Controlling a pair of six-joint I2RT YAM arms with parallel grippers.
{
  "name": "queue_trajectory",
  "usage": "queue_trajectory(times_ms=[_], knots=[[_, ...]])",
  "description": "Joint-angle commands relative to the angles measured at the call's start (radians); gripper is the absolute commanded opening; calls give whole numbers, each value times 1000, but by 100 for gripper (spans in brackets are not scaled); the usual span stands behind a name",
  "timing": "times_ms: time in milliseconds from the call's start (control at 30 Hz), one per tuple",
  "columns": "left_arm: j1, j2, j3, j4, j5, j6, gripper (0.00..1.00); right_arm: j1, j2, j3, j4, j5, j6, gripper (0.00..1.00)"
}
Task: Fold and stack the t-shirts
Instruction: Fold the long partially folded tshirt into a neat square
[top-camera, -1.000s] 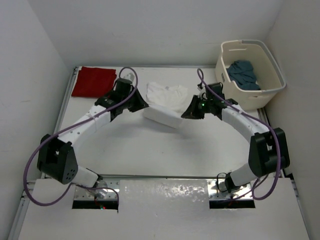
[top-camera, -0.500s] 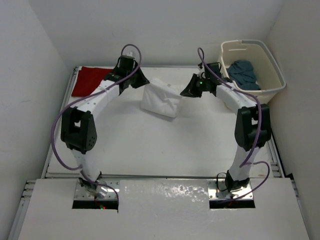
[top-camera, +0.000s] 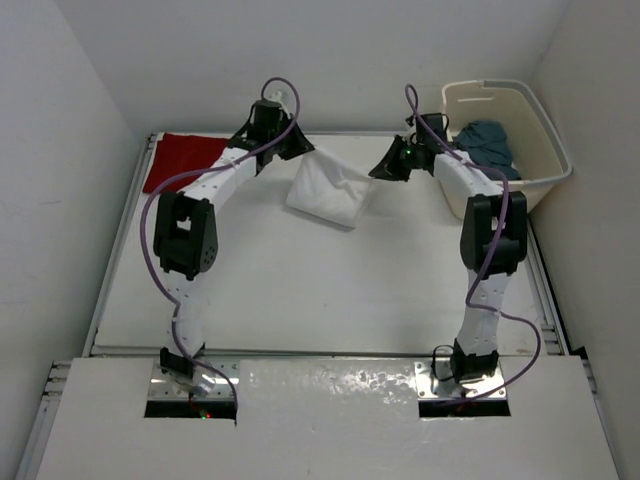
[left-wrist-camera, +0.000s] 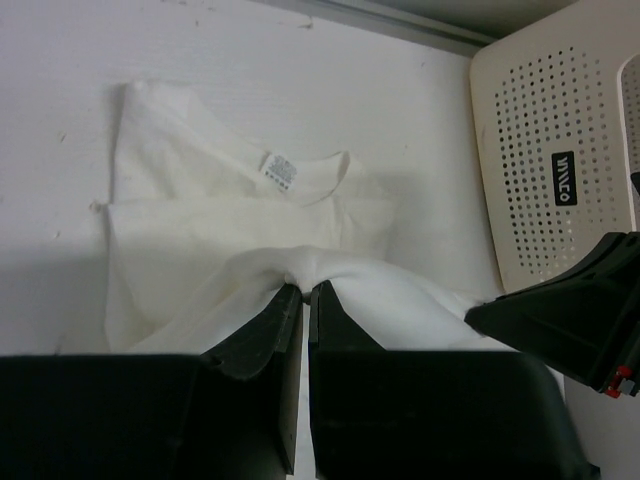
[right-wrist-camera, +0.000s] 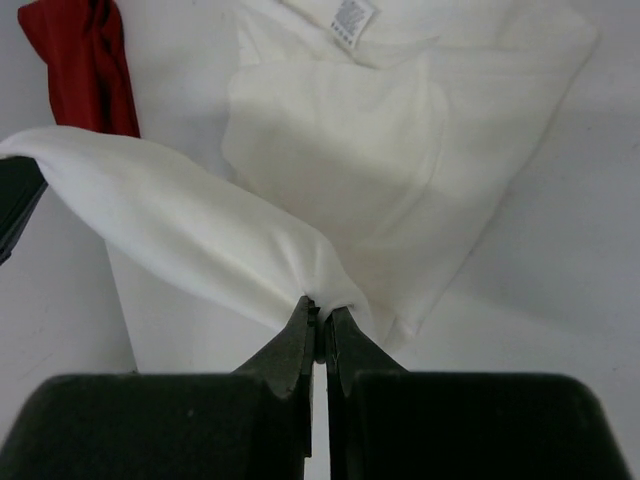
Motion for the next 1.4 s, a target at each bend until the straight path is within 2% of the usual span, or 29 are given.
queue_trajectory(times_ms=[0, 333, 533, 633, 667, 733, 767, 833, 933, 967, 1067, 1133, 1167, 1200, 1300, 1367], knots=[[16, 63, 103, 106, 41, 11, 0, -35, 26, 77, 25, 28, -8, 0], [7, 243, 276, 158, 45, -28, 0, -70, 250, 315, 19, 0, -12, 0], [5, 349, 342, 187, 29, -68, 0, -87, 380, 383, 212, 12, 19, 0], [5, 381, 348, 204, -9, -79, 0, -99, 483, 467, 321, -8, 66, 0], [5, 395, 353, 213, -26, -82, 0, -101, 506, 513, 358, -9, 79, 2], [5, 416, 377, 224, -40, -85, 0, -102, 551, 554, 378, -12, 88, 29], [5, 427, 397, 206, -40, -84, 27, -104, 552, 576, 372, -9, 87, 39], [5, 438, 477, 158, -41, -62, 69, -104, 513, 567, 378, -20, 80, 51], [4, 381, 485, 178, -47, -58, 95, -99, 398, 487, 424, -66, 62, 56], [4, 361, 477, 183, -40, -56, 100, -96, 366, 433, 433, -81, 54, 57], [-13, 262, 353, 201, -47, -42, 100, -79, 244, 328, 433, -124, 7, 66], [-36, 208, 311, 186, -60, -21, 100, -58, 181, 224, 455, -135, -4, 78], [-41, 196, 289, 167, -51, -12, 100, -50, 125, 191, 464, -152, -18, 95], [-53, 185, 272, 147, -44, -16, 100, -44, 100, 165, 458, -149, -21, 99], [-69, 117, 121, 204, -5, -51, 100, -18, 10, 6, 559, -155, 43, 99], [-72, 108, 32, 232, 34, -96, 100, -7, -14, -103, 683, -179, 138, 99]])
